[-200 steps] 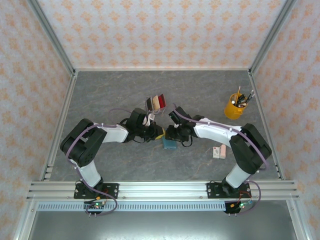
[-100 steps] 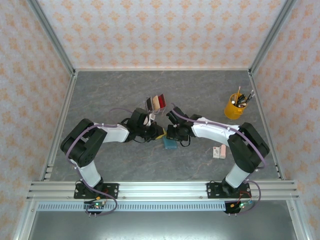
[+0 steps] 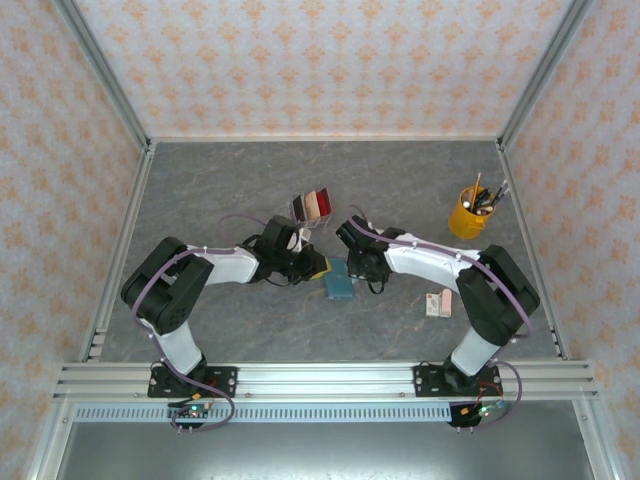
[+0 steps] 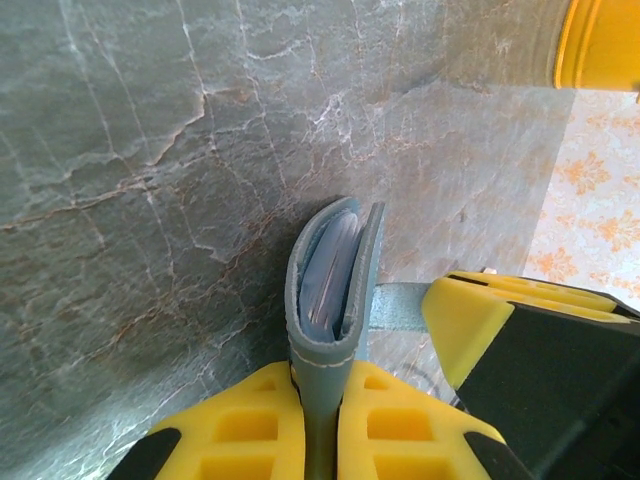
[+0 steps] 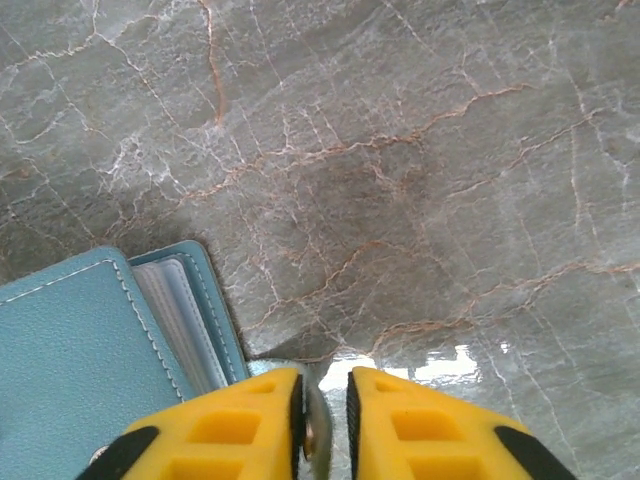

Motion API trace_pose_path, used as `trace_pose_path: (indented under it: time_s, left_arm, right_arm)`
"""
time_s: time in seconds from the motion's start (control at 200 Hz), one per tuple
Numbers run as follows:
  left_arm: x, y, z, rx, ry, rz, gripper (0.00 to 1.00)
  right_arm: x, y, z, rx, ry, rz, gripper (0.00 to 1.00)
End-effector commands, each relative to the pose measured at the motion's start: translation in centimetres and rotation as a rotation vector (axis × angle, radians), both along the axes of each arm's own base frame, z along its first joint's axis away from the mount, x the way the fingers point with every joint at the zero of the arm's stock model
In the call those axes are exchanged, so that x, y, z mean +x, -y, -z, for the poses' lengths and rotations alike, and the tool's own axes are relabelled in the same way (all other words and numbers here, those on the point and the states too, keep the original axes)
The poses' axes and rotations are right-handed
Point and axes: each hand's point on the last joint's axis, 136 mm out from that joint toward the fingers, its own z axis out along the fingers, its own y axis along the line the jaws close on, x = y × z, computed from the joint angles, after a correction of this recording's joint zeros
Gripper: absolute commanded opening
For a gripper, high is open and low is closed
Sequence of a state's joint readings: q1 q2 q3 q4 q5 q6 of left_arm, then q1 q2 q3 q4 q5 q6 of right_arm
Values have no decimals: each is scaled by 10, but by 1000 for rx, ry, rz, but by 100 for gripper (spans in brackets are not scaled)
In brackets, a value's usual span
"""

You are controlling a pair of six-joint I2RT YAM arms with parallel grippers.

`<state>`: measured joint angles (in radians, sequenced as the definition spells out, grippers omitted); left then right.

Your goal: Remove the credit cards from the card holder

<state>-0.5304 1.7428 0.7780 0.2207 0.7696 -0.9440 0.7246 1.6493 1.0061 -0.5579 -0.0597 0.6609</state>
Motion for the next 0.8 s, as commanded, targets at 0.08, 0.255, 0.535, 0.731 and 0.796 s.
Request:
trace_pose_path:
  time_s: [0.08, 0.255, 0.535, 0.731, 0.796]
  left_arm:
    - [-1, -7, 2, 74, -6, 8, 12]
    - [-4, -14, 4, 129, -14, 21, 36]
    - [4, -37, -17, 227, 50, -34, 76]
    - [14, -70, -41, 269, 123, -118, 100]
    - [16, -86, -46, 291, 137, -159, 100]
  right_arm:
    - [0, -2, 2, 2, -7, -14, 26]
    - [3, -8, 8, 4, -16, -33, 25]
    - [5, -17, -5, 49, 4, -80, 15]
    - [8, -54, -56, 235, 135, -232, 13]
    - [6, -68, -76, 281, 187, -290, 13]
